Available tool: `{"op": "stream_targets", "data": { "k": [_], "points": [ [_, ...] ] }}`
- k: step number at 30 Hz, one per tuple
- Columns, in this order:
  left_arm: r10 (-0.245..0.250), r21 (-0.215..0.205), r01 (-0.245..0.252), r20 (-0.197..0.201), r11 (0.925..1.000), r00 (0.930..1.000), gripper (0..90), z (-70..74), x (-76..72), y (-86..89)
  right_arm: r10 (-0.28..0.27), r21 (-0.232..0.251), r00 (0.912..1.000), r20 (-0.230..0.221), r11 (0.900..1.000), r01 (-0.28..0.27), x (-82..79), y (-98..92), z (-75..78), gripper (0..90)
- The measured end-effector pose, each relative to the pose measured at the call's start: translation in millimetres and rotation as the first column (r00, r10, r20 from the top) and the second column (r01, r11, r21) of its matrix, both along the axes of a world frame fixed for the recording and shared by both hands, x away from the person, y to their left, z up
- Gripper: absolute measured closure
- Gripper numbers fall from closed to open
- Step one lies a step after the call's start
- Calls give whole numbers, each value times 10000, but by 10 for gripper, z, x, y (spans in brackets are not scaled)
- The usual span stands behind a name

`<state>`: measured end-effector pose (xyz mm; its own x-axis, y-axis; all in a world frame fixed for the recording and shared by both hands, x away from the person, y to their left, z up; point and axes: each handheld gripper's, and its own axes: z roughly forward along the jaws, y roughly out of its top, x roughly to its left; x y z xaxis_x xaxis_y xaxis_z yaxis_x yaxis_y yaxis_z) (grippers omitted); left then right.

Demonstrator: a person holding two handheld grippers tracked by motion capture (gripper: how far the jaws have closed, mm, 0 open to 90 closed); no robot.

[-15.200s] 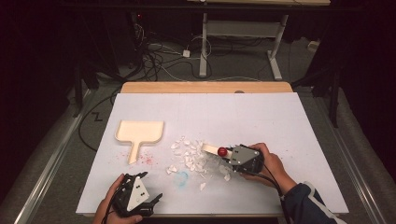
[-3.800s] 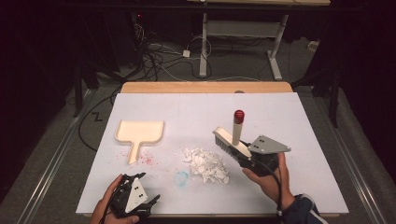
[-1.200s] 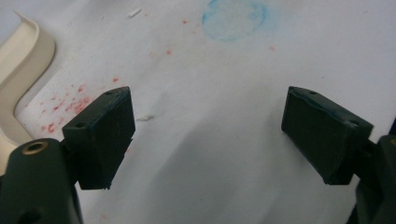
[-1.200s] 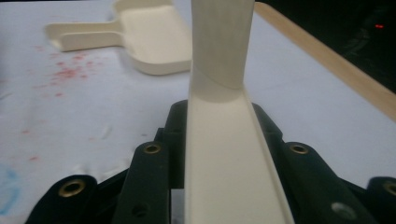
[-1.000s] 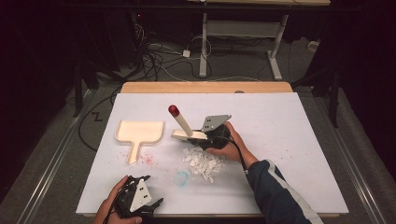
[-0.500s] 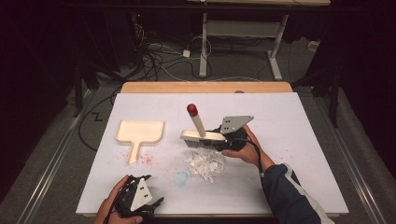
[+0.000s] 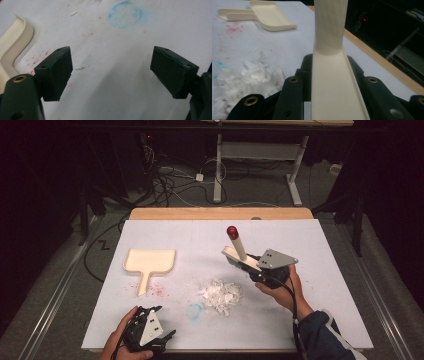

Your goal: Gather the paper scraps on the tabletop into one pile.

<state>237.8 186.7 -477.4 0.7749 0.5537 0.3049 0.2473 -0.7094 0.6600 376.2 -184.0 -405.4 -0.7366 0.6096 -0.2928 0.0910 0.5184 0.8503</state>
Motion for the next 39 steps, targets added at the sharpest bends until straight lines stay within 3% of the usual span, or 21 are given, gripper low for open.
{"op": "stream_targets", "data": {
  "k": [2,6,12,17,21,24,29,35,39],
  "points": [
    [-43,26,42,31,10000,10000,168,2,-5,-7,-870,261,9961,-150,9958,874,-22,-71,-117,677],
    [-68,27,68,55,10000,10000,168,4,-6,-9,-1931,288,9807,-310,9806,1940,-87,-68,-351,678],
    [-167,112,167,11,9998,9999,168,0,-10,-22,-2255,1015,9720,-666,9675,2315,-273,191,-503,676],
    [-135,35,135,-13,9999,9999,168,0,-6,-20,-1969,1453,9792,-494,9685,2021,-432,455,-567,677],
    [-165,93,165,15,9998,9999,168,4,-8,-15,-1712,1550,9842,-446,9721,1761,-505,694,-594,677],
    [-168,68,168,15,9998,9999,168,4,-12,-6,-1572,1519,9874,-168,9757,1580,-520,762,-573,678],
    [-134,56,134,-1,9999,9999,168,2,-18,7,-1780,1779,9838,-210,9676,1789,-471,638,-482,677],
    [-116,97,116,-13,9999,9999,168,3,-21,-4,-1661,2246,9860,-126,9604,1647,-456,426,-294,677],
    [-101,101,101,13,9999,9999,168,4,-25,-7,-1429,2322,9896,-133,9622,1421,-463,277,-151,677]
  ]
}}
